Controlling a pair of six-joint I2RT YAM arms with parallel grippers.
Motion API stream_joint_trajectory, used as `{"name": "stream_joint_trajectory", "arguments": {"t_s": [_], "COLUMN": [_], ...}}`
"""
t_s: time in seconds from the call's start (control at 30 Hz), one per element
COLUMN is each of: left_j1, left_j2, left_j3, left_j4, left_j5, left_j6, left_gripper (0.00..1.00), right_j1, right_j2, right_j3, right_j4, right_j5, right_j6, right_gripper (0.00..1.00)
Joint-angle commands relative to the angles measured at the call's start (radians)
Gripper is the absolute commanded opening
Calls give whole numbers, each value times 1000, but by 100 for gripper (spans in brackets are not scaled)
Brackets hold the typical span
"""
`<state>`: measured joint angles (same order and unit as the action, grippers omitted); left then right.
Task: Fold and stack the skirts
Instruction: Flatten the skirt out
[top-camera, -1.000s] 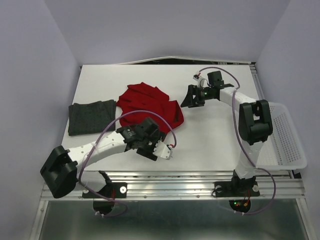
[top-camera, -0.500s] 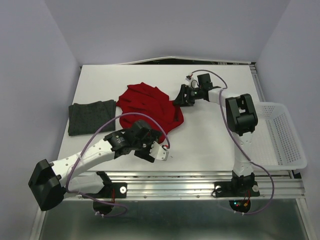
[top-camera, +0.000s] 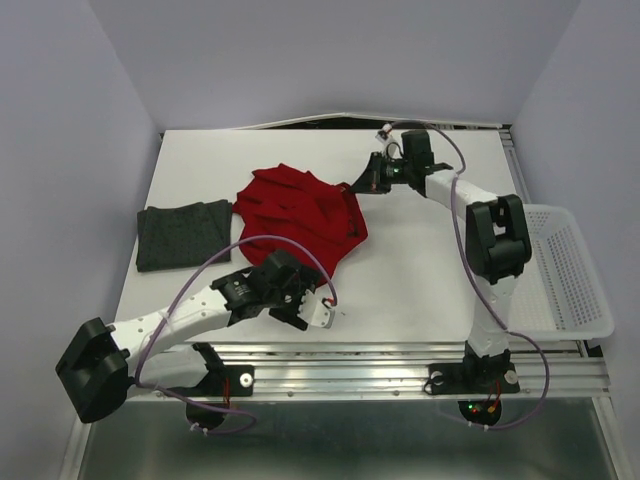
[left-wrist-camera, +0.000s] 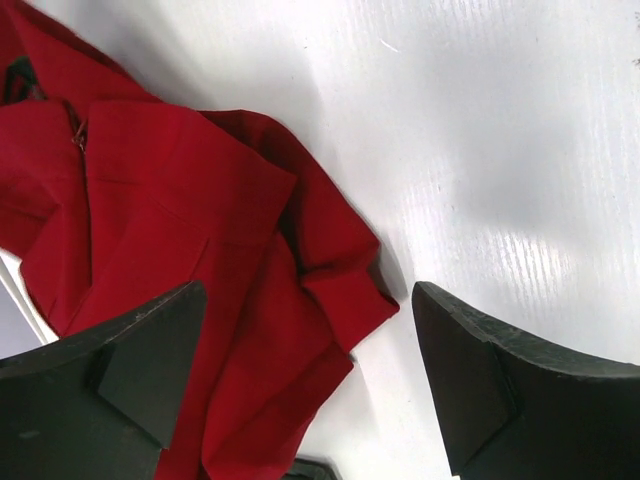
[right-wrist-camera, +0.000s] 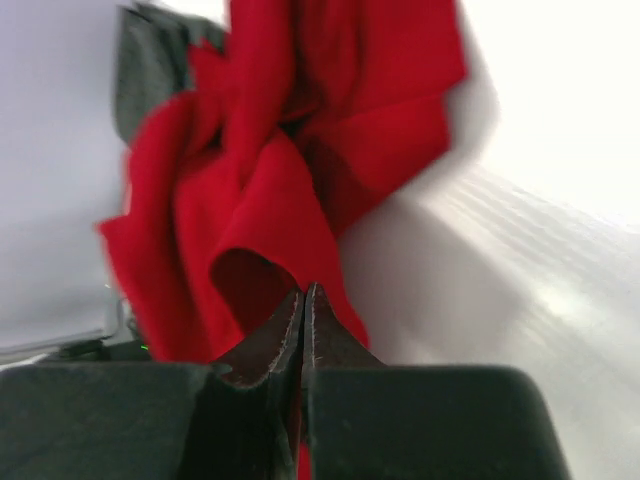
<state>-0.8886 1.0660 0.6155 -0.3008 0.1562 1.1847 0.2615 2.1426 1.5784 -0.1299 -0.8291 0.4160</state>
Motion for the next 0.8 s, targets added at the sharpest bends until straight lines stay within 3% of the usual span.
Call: {"name": "stream_joint_trajectory", "arguments": {"t_s": [0.0,0.2,0.37,0.53,0.6,0.67,0.77], "left_j1": [7,22,43,169,267,351,419], "left_j2": [-14,32,84,150,179,193,209], "left_j3": [-23,-45,-8,232,370,472,545], "left_j4": [118,257,364,266,224,203,146], "left_j5": [17,37,60,236,328,388,446], "left_j6": [33,32,-37,-303,-370,-376,-269], "left_gripper": [95,93,91,90,90,91,92], "right_j1": [-37,-97,-97,-88,-88,-67,-27], "right_j2": [-196,-280,-262,-271,-286,-303,-319], "right_j3": [-44,-146,-213,-205,-205,-213,-213], "right_j4": [154,300,369,415,456,504,553], "right_j5": [19,47,16,-129,-180,-247,-304], "right_j6": [130,357,363,270,236,230,172], "right_gripper": [1,1,1,1,1,1,1]}}
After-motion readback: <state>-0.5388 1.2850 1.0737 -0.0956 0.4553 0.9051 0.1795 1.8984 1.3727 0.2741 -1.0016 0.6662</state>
